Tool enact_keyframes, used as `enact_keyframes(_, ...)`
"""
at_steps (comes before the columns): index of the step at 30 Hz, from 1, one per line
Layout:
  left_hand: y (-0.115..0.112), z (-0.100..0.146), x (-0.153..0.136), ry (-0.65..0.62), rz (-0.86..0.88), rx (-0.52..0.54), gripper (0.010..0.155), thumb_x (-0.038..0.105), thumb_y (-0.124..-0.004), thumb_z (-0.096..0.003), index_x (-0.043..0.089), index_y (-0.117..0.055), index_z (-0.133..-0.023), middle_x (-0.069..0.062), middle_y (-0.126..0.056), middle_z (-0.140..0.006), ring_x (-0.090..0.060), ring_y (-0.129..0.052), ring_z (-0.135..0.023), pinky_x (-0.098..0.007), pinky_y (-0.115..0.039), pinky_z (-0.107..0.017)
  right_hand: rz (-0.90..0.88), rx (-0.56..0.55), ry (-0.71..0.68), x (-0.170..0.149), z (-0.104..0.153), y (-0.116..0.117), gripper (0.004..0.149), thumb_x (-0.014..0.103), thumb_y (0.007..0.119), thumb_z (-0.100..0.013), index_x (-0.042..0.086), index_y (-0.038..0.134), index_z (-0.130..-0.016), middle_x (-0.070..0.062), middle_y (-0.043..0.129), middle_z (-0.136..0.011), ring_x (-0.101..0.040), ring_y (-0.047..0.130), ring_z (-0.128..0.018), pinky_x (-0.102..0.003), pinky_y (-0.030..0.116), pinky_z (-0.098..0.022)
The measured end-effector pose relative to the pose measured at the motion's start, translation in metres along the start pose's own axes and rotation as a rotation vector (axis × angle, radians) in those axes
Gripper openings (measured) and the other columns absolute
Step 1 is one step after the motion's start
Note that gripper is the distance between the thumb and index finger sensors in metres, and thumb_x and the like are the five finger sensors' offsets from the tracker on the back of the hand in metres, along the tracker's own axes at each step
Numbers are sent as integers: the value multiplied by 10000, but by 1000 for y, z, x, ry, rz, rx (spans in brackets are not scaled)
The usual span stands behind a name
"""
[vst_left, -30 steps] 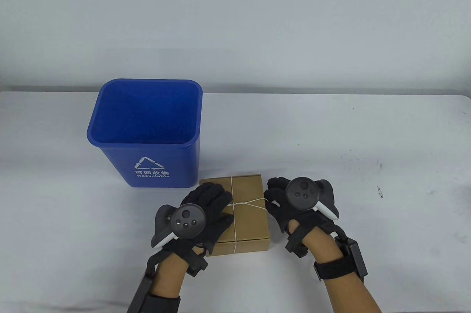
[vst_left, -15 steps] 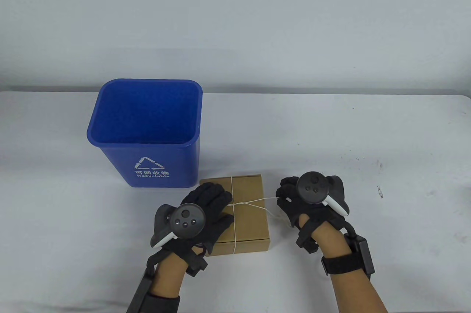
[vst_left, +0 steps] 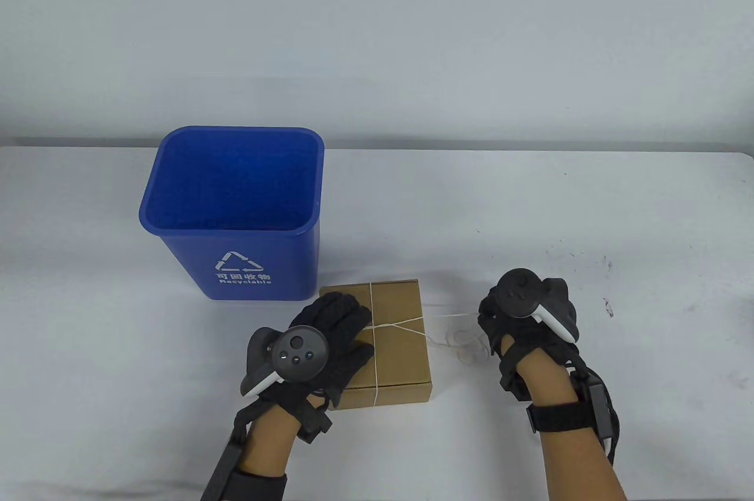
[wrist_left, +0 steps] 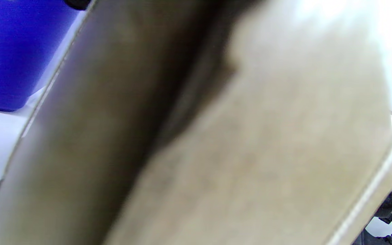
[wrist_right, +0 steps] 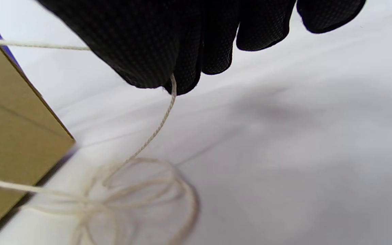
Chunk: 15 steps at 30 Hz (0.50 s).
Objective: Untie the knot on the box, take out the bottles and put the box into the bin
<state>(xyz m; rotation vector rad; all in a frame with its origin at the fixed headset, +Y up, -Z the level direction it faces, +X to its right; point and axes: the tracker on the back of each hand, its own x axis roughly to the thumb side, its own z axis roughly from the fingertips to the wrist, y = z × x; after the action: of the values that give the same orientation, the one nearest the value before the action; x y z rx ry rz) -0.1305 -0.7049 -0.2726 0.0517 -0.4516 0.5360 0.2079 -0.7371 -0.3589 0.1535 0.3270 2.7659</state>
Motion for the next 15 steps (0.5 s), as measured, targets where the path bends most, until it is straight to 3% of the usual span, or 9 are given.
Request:
enact_keyframes(3, 0, 0, 0, -1, 3, 0, 666, 503, -776, -507, 227, -641, -1098, -45, -531, -1151, -370, -432, -1121, -632, -404, -780, -41, 61, -12, -2, 0, 0, 423, 264, 795, -468, 65, 787, -841, -157, 579, -1016, -531, 495, -951, -707, 456, -622)
enact_keyframes(11, 0, 0, 0, -4, 3, -8, 668, 504, -775, -506, 230, -638, -1099, -37, -528, -1152, -368, -432, -1122, -632, -402, -782, -160, -103, -135, 24, 21, -28, 492, 243, 752, -478, 46, 703, -926, -171, 530, -1041, -538, 453, -962, -711, 437, -627)
enact_keyframes(15, 0, 0, 0, -6, 4, -7, 669, 502, -775, -507, 226, -636, -1100, -39, -524, -1153, -370, -427, -1122, -633, -398, -782, -191, -100, -258, 50, 27, -23, 499, 267, 770, -477, 53, 712, -924, -165, 549, -1036, -532, 472, -962, -708, 447, -628)
